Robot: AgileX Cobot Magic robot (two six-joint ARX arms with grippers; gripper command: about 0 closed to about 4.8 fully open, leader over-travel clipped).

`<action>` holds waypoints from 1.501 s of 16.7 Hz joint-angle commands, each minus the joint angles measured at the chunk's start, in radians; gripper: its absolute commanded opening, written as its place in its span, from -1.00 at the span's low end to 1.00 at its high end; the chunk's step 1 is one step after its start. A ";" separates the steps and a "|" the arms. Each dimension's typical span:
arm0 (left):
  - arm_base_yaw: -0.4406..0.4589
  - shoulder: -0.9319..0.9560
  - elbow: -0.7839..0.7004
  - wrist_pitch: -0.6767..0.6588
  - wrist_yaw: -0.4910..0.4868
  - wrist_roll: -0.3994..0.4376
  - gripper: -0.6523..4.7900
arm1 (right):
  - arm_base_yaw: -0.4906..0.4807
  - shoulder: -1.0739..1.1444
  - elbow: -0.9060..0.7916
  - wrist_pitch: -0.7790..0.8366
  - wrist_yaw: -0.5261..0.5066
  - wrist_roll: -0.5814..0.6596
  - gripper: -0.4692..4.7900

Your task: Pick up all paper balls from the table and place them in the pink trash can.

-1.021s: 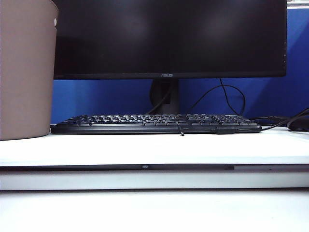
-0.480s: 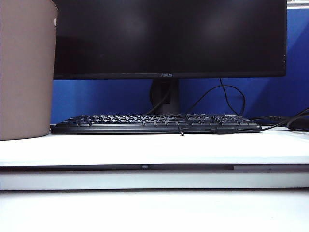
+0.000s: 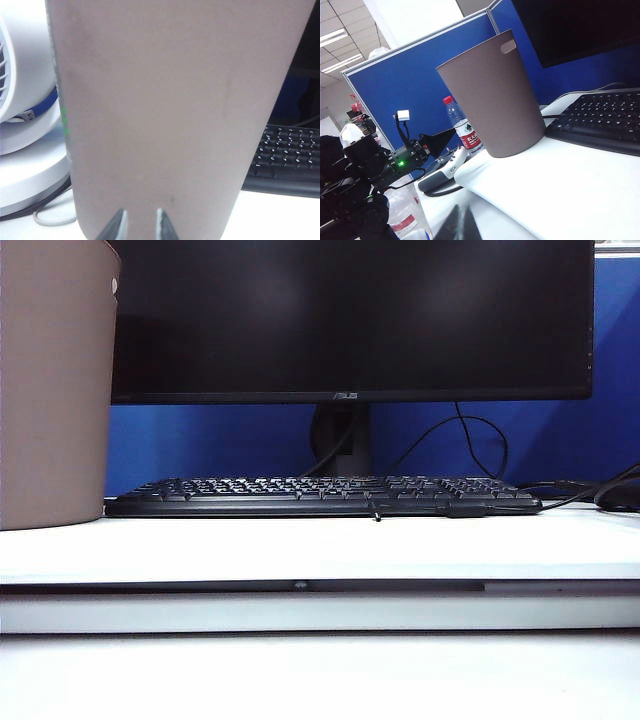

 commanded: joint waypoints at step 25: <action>0.000 -0.002 0.000 0.008 -0.003 -0.002 -0.43 | -0.197 -0.002 -0.066 -0.127 0.674 -0.459 -0.82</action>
